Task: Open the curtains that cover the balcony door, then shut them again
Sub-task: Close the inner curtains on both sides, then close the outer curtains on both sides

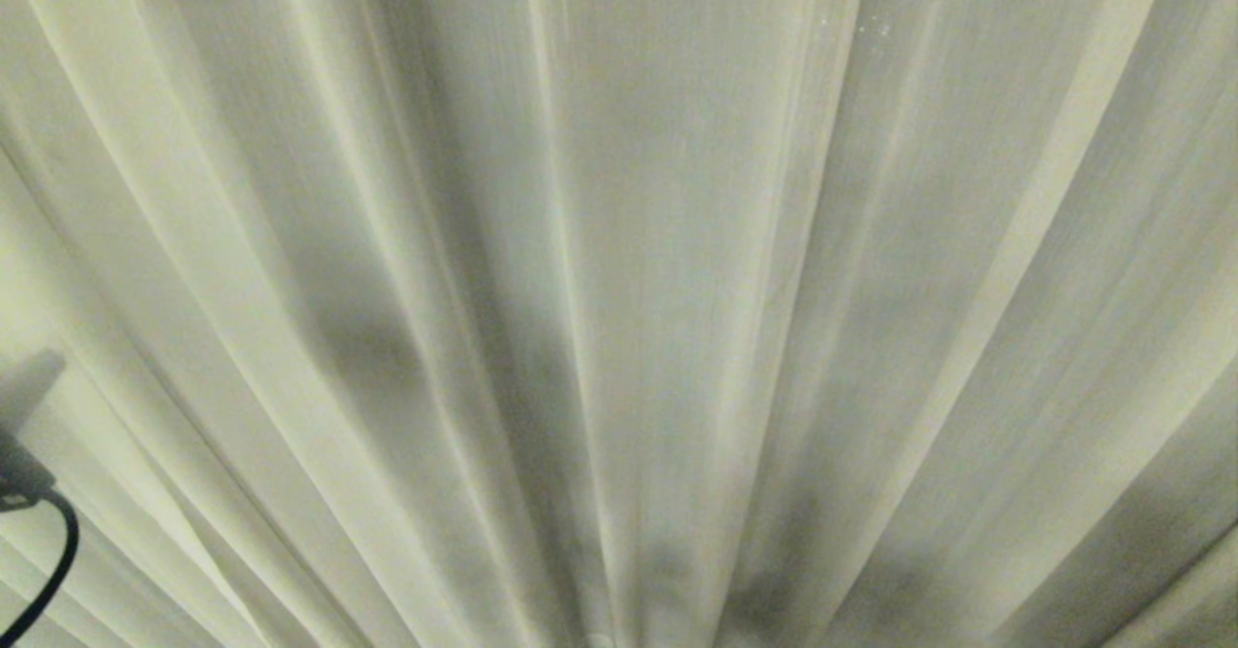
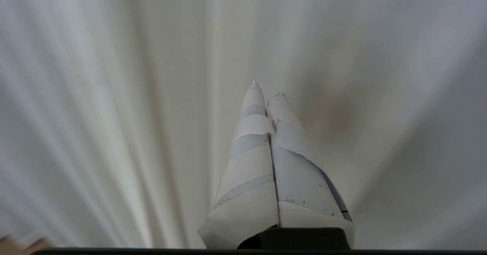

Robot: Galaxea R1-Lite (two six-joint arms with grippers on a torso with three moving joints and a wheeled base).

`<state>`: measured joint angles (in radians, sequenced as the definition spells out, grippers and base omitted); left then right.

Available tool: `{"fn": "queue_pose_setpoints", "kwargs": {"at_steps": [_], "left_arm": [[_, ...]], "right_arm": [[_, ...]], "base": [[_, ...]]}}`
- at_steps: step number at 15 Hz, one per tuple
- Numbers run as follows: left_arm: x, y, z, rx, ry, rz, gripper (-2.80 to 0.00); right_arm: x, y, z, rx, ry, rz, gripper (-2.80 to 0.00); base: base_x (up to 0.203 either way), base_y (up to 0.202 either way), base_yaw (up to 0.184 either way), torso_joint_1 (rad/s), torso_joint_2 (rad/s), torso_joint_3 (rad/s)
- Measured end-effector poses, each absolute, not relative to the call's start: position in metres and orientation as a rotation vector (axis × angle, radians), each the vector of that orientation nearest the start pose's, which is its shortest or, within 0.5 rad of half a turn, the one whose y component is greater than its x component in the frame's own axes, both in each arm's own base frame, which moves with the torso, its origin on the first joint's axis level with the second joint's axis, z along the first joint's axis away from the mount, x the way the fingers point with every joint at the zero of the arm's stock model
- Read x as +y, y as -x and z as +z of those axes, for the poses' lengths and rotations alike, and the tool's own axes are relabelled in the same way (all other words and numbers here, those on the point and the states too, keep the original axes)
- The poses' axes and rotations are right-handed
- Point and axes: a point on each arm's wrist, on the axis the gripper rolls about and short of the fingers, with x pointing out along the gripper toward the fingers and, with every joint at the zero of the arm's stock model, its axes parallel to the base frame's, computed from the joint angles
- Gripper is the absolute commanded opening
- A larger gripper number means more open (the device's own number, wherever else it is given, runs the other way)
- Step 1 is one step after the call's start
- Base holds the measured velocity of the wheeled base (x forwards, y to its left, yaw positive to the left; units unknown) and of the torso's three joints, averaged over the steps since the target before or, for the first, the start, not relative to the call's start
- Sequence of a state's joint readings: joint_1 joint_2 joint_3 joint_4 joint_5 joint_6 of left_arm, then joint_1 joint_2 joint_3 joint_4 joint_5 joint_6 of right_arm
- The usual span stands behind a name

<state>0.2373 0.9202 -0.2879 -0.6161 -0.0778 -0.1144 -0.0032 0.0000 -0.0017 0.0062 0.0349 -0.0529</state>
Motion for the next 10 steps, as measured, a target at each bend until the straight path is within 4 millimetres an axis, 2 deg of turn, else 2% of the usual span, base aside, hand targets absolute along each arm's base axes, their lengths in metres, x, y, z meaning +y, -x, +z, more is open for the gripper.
{"fn": "queue_pose_setpoints", "kwargs": {"at_steps": [6,10], "left_arm": [[0.014,-0.095,0.166,0.103,0.067,0.008,-2.8],[0.007,-0.073,0.137,0.148,0.076,-0.034,-2.8]], "right_arm": [[0.001,0.023,0.075,0.003,0.053,0.031,-2.8],[0.001,0.023,0.075,0.003,0.053,0.032,-2.8]], "base": [[0.0,0.0,0.0,0.0,0.0,0.0],[0.0,0.0,0.0,0.0,0.0,0.0]]}}
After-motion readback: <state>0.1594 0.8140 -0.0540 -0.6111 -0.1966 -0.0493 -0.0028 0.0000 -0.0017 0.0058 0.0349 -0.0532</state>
